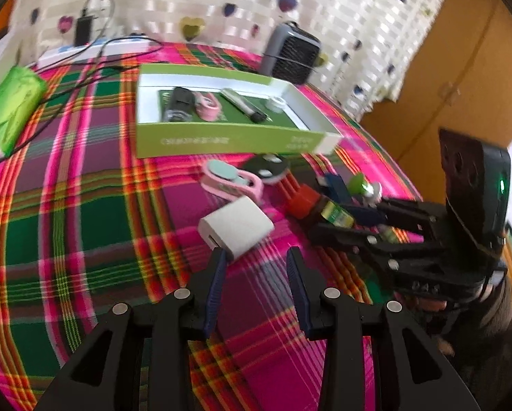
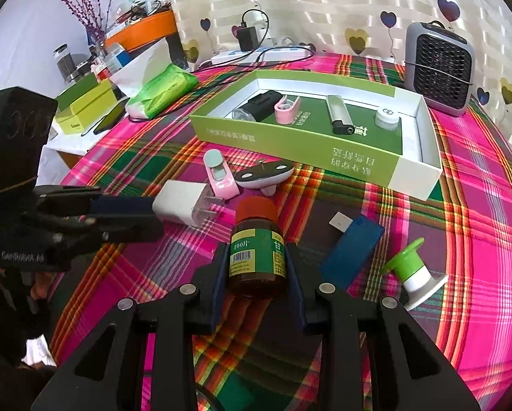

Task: Organize rigid objects
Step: 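Close the left tool on the white charger cube while the right tool holds the bottle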

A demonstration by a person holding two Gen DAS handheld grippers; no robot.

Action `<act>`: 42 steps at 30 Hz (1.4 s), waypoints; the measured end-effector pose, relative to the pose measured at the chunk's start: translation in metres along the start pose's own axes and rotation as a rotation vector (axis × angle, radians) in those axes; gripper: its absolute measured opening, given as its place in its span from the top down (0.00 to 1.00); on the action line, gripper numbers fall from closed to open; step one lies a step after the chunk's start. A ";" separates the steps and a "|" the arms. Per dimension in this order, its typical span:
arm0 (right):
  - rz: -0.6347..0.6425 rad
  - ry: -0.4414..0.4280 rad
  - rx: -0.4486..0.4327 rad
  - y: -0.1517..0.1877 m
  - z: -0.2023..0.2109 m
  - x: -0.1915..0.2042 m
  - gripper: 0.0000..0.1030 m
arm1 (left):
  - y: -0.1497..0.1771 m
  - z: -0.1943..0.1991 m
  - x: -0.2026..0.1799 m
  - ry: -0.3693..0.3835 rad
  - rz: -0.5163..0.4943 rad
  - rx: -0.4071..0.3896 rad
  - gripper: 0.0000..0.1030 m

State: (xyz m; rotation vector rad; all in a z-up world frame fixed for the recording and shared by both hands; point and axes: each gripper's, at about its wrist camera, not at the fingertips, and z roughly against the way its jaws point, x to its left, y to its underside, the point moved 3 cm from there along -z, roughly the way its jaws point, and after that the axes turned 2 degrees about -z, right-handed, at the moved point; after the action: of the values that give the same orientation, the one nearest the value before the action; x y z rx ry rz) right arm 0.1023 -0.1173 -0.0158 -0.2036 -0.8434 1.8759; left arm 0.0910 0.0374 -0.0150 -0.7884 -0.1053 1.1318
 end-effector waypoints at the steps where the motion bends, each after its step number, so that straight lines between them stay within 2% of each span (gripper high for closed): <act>1: -0.001 0.000 0.000 0.000 0.000 0.000 0.68 | 0.000 0.000 -0.003 -0.010 -0.026 0.003 0.67; 7: -0.001 -0.001 0.001 0.000 0.000 -0.001 0.68 | -0.007 0.008 0.002 -0.110 -0.121 -0.016 0.67; 12: 0.000 -0.001 0.001 0.000 0.000 -0.001 0.68 | -0.016 0.007 0.007 -0.071 -0.195 -0.035 0.64; 20: -0.012 -0.008 0.001 0.000 0.001 -0.002 0.68 | -0.018 -0.007 -0.004 -0.118 -0.332 0.003 0.64; 29: -0.018 -0.014 0.001 0.000 0.001 -0.003 0.68 | -0.022 -0.018 -0.007 -0.127 -0.406 0.053 0.61; 36: -0.019 -0.016 0.002 0.000 0.001 -0.003 0.68 | -0.027 -0.027 -0.006 -0.086 -0.459 0.106 0.60; 39: -0.024 -0.021 0.002 0.000 0.000 -0.003 0.68 | -0.024 -0.031 -0.006 -0.085 -0.505 0.141 0.60; 42: -0.028 -0.028 0.002 0.000 0.001 -0.004 0.68 | -0.028 -0.032 -0.004 -0.091 -0.503 0.147 0.60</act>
State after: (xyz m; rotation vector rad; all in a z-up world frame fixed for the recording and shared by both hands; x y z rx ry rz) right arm 0.1036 -0.1212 -0.0164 -0.1634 -0.8590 1.8570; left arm 0.1254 0.0126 -0.0201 -0.5370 -0.2772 0.6876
